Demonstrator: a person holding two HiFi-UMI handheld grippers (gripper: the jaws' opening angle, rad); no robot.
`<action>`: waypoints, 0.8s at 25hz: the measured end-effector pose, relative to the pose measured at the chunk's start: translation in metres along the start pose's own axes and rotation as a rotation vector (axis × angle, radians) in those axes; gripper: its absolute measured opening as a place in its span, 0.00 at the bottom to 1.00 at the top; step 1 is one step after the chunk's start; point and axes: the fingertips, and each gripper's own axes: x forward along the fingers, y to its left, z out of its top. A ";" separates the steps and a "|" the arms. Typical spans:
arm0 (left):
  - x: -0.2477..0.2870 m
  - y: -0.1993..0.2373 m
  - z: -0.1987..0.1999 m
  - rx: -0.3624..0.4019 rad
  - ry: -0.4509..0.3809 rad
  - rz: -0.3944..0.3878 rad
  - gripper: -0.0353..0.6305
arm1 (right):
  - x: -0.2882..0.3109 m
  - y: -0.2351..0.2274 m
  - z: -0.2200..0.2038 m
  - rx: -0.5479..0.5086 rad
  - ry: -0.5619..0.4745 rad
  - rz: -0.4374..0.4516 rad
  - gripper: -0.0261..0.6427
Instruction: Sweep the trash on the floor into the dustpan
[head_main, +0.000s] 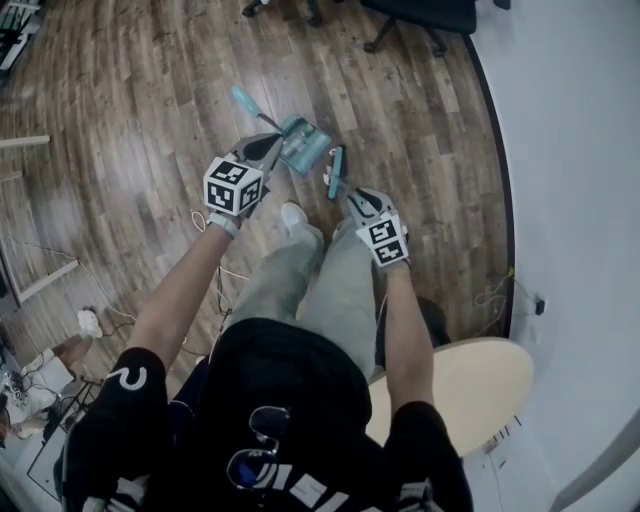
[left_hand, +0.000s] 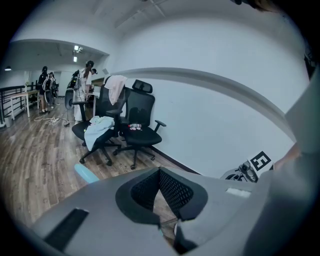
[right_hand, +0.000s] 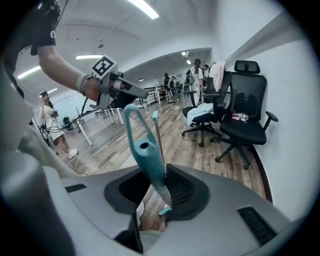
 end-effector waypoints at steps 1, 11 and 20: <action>0.000 -0.001 0.001 0.004 0.000 0.001 0.05 | -0.003 -0.004 0.001 0.016 -0.014 -0.021 0.17; 0.032 -0.053 0.000 0.053 0.051 -0.056 0.05 | -0.060 -0.040 -0.014 0.121 -0.098 -0.147 0.17; 0.080 -0.166 -0.012 0.135 0.119 -0.191 0.05 | -0.165 -0.077 -0.086 0.319 -0.146 -0.335 0.17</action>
